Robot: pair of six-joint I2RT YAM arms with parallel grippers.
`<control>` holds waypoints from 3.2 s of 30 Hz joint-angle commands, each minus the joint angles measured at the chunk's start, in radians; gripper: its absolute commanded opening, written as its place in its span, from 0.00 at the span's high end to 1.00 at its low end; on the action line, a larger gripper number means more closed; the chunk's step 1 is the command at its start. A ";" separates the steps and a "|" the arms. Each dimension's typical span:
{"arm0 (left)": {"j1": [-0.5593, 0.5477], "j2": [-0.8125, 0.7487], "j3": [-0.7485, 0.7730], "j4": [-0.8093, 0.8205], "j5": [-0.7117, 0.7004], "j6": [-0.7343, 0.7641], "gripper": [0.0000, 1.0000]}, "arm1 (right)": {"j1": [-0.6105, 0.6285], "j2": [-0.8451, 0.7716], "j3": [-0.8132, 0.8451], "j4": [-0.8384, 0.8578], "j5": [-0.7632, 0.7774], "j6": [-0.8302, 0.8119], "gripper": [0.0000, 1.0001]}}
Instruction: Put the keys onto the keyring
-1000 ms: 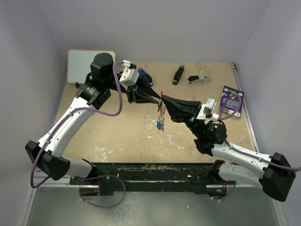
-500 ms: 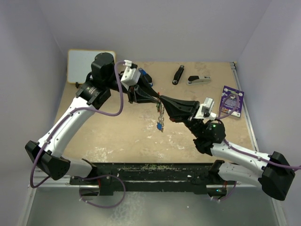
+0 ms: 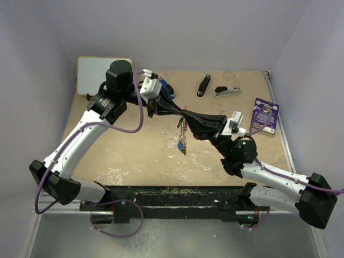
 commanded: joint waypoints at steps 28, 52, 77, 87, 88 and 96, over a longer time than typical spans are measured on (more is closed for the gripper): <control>-0.280 0.242 0.649 -1.245 -0.750 1.215 0.97 | 0.005 -0.169 0.388 -1.301 0.103 -0.097 0.58; -0.290 0.274 0.661 -1.191 -0.755 1.161 0.97 | 0.014 -0.090 0.400 -1.226 -0.008 -0.061 0.63; -0.302 0.270 0.696 -1.191 -0.731 1.129 0.97 | 0.022 -0.070 0.393 -1.203 -0.003 -0.053 0.72; -0.316 0.266 0.696 -1.190 -0.728 1.127 0.97 | 0.022 -0.060 0.407 -1.208 -0.004 -0.057 0.94; -0.315 0.265 0.695 -1.189 -0.732 1.126 0.97 | 0.022 -0.058 0.407 -1.208 -0.007 -0.058 0.95; -0.316 0.230 0.643 -1.058 -0.772 1.032 0.91 | 0.022 -0.132 0.337 -1.148 -0.013 -0.101 1.00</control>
